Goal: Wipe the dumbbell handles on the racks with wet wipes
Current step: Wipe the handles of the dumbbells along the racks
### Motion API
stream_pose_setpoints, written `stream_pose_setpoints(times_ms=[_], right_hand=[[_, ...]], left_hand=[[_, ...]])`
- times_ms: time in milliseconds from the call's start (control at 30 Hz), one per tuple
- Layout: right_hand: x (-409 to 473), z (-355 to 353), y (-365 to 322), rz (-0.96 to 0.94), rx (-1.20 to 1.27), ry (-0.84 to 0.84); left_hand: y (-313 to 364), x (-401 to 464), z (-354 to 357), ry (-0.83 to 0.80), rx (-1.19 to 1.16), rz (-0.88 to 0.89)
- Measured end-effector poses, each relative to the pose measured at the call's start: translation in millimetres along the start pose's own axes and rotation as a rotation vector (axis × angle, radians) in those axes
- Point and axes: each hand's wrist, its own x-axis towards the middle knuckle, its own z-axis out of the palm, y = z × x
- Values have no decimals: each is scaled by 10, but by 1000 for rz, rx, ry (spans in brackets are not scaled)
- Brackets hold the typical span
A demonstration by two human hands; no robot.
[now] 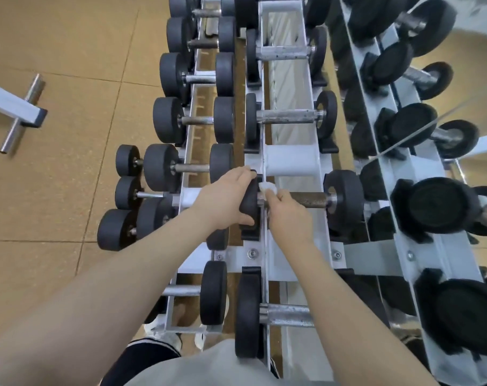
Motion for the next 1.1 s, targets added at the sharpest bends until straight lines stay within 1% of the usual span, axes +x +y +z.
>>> stream_pose_setpoints(times_ms=[33,100,167,233,267,300,400,433,500,600,667,767,800,833,933,967,1033,1100], right_hand=[[-30,-40,94,49,-52,34],[-104,-140,262,202,-97,10],[-133,-207,375,376,-29,-17],[-98,-249,373,521,78,27],[-62,-262,327,514,105,50],[-27,-258,238,449,127,41],[-31,-110,-81,105,164,-103],[-62,-57,-142,56,153,-138],[-135,-9,-103,58,73,-143],[-258,-60,215,203,-54,-23],[-319,-100,372,342,-58,50],[-324,-130,307,481,19,28],[-289,-113,241,470,53,38],[-248,-123,145,421,87,47],[-192,-14,-177,116,79,-11],[-194,29,-236,60,69,-8],[-223,109,-188,50,48,81],[-266,106,-34,105,74,13]], left_hand=[[-1,-5,-3,-8,-6,2],[8,-14,-16,-26,-19,8],[4,-26,-33,-21,-27,21],[-2,-34,-38,-16,-36,30],[-6,-32,-35,-13,-41,32],[-6,-30,-32,-13,-46,31],[-10,-5,-13,-7,-51,28],[-8,1,-10,0,-48,29],[-10,7,-12,0,-50,31],[-26,12,-13,-22,-58,29],[-36,15,-11,-30,-65,33],[-48,10,-3,-26,-81,30],[-51,12,-1,-24,-79,27],[-50,14,1,-23,-74,27],[-36,23,7,-8,-65,29],[-33,25,11,-3,-62,24],[-28,24,16,-1,-56,12],[-29,25,13,-11,-59,15]])
